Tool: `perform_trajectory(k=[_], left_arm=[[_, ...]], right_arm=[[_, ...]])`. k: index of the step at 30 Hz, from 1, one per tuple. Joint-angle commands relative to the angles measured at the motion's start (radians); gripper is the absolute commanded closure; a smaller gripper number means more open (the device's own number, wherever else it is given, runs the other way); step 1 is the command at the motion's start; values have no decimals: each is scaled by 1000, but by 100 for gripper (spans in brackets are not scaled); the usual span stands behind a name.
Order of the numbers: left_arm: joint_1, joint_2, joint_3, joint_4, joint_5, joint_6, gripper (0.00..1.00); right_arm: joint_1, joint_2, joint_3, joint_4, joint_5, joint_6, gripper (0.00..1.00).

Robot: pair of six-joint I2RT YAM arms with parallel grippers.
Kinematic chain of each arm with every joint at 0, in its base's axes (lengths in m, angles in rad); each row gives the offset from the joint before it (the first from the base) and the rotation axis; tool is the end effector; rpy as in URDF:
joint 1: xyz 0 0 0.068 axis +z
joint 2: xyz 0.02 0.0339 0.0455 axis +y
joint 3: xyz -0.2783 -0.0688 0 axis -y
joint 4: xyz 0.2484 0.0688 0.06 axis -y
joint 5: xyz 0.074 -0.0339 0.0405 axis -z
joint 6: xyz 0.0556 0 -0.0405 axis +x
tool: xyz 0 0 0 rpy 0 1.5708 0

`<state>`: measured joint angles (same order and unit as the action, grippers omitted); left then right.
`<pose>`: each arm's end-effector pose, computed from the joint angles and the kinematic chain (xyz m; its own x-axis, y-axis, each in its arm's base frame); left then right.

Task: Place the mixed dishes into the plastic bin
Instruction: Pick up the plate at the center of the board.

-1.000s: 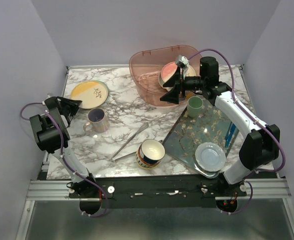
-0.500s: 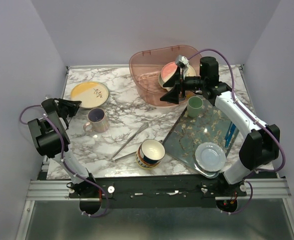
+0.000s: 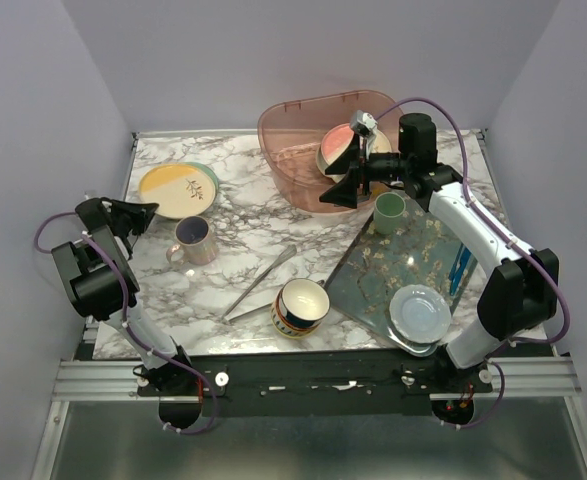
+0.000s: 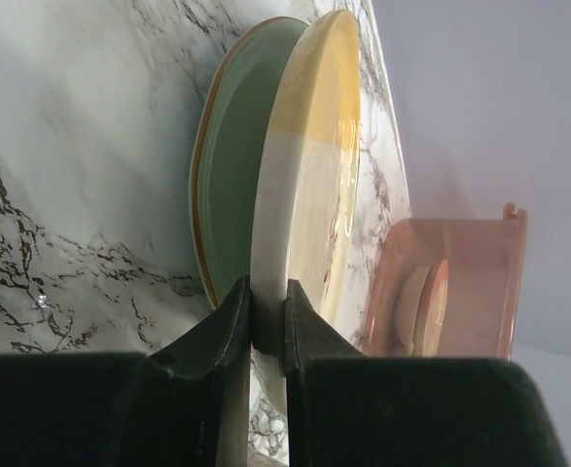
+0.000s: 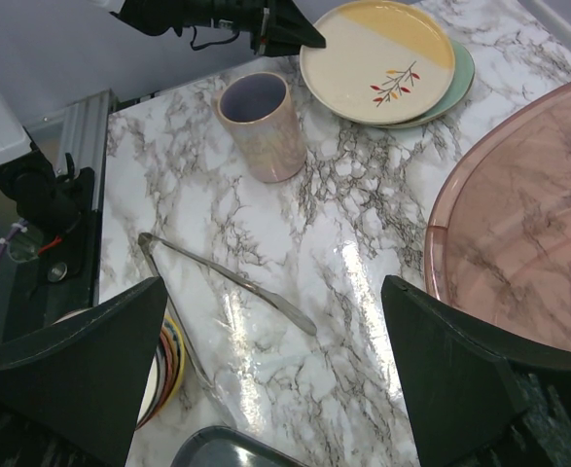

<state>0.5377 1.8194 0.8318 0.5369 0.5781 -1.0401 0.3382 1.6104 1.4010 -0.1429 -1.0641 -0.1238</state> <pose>0.3453 0.1705 0.1564 -0.1838 -0.9506 -0.2503 -0.3259 0.2992 -0.8968 0.3435 0.1724 0.3638 -0.2075 -0.1365 -0.9687 -0.9682 0.1700 0.1835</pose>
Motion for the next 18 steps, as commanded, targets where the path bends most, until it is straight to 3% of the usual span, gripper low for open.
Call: perform_trajectory(k=[1, 18], left_arm=[[42, -68, 27, 152, 80, -87, 100], [62, -126, 36, 535, 163, -420, 100]], right_arm=[[-5, -10, -13, 16, -27, -5, 0], [-5, -6, -14, 14, -42, -7, 0]])
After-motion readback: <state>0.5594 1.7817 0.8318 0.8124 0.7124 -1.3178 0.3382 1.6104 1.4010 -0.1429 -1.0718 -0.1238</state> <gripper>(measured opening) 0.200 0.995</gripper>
